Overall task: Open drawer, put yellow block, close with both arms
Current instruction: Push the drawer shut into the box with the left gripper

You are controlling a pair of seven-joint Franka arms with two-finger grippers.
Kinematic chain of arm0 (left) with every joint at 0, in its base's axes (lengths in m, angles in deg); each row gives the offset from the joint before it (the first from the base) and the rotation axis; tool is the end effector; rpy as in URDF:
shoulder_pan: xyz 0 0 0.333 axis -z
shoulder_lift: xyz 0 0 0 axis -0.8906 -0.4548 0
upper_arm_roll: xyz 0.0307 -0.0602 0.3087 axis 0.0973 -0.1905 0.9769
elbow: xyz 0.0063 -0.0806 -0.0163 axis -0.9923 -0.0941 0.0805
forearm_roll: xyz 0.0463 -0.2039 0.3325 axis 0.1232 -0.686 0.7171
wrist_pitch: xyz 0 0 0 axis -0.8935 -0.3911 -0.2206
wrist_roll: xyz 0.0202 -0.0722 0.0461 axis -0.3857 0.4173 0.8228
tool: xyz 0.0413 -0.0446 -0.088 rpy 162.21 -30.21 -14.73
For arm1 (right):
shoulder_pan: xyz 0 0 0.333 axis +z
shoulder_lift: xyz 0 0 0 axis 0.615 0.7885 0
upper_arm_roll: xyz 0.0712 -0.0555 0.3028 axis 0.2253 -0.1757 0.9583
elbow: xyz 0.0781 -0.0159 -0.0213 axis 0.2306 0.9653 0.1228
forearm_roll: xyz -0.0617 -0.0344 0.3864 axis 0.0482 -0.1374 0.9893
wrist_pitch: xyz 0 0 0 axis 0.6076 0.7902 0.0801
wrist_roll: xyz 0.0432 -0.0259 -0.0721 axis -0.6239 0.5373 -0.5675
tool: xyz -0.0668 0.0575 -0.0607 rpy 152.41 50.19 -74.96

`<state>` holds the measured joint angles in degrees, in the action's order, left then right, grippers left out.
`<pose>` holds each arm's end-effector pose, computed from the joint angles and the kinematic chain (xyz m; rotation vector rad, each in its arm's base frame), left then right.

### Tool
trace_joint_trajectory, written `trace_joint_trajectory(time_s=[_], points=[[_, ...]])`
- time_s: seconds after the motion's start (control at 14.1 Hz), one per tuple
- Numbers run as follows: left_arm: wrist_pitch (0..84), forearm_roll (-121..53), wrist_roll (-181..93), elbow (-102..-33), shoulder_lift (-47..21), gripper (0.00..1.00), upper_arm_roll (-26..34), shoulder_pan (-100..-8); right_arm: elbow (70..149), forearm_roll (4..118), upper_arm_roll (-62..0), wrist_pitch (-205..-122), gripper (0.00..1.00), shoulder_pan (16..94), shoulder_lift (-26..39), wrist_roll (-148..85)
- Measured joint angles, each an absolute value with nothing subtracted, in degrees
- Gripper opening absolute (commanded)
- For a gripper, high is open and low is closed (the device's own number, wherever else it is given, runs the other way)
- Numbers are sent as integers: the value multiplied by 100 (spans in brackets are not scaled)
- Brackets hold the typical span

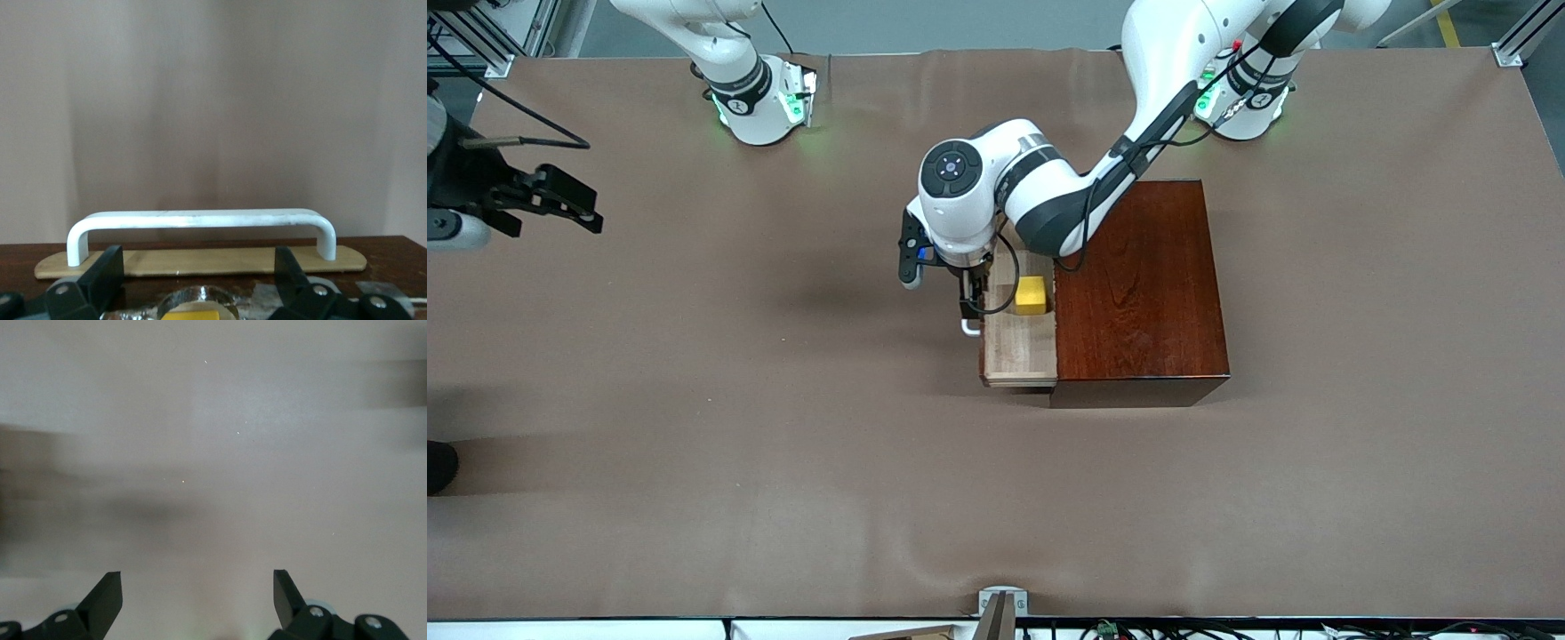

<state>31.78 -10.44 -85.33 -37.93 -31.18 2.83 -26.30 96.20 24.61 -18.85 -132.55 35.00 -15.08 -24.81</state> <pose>0.4797 -0.5605 0.3268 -2.1805 2.2257 0.1259 0.5515 0.0353 0.6367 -3.1310 -0.0494 0.0803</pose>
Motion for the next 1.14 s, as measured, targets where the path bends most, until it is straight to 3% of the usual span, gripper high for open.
trace_joint_trajectory(time_s=[0.57, 1.14], points=[[1770, -419, -8543, -3786, -3048, 100, 456, -2675, 9692, 2470, -2054, -13208, 100, 3489, -1525, -2460], [2021, -372, -8270, -3786, -2964, 100, 496, -2687, 9641, 2491, -2345, -13021, 100, 3419, -1632, -2884]])
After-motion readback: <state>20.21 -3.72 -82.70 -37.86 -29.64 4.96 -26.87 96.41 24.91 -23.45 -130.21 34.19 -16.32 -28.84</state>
